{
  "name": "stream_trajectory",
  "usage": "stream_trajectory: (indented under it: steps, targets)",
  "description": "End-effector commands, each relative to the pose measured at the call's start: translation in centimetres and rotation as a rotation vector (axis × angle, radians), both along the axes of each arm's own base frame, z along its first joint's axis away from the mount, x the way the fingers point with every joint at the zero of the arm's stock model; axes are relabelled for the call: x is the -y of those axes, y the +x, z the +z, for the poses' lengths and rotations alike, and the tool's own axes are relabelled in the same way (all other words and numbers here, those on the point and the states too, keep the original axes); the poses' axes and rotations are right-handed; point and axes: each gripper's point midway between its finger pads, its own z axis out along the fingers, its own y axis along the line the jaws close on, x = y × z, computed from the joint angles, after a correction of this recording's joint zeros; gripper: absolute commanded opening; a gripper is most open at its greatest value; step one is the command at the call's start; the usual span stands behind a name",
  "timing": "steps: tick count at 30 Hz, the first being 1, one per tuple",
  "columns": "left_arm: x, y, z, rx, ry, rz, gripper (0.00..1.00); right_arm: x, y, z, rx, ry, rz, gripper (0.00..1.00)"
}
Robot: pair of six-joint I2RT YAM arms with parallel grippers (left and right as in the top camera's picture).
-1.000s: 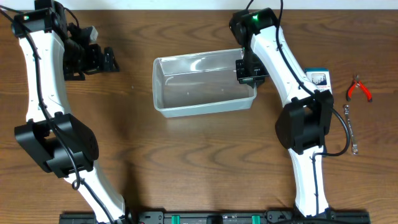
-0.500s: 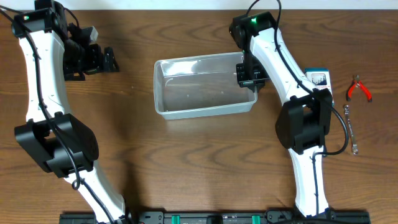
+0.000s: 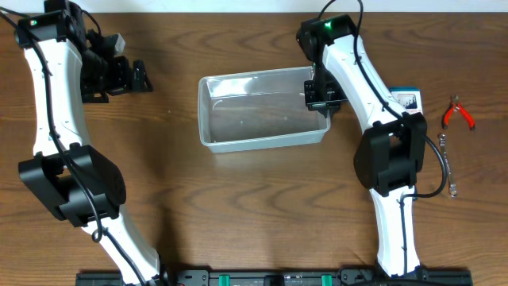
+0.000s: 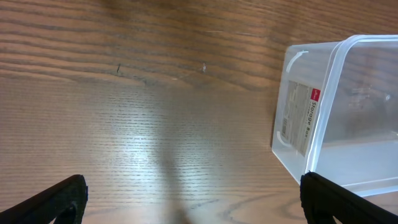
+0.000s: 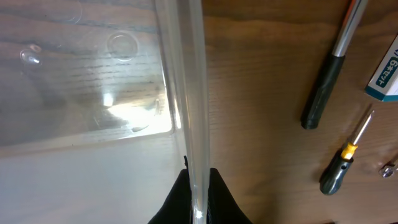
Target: Pack container
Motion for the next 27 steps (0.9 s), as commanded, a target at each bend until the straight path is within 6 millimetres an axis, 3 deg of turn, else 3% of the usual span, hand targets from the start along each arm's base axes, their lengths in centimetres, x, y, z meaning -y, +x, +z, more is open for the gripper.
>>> stream_trajectory:
  steps: [1,14,27]
  targets:
    - [0.2,0.1,-0.1,0.002,-0.012,-0.015,0.98,1.1,0.1,1.2,0.035,-0.034,-0.034,0.01]
    - [0.2,0.1,-0.1,0.002,-0.012,-0.014,0.98,1.2,-0.8,-1.3,-0.004,-0.037,-0.055,0.01]
    - [0.3,0.0,-0.1,-0.001,-0.013,-0.014,0.98,1.8,-0.3,0.4,0.043,-0.009,-0.085,0.01]
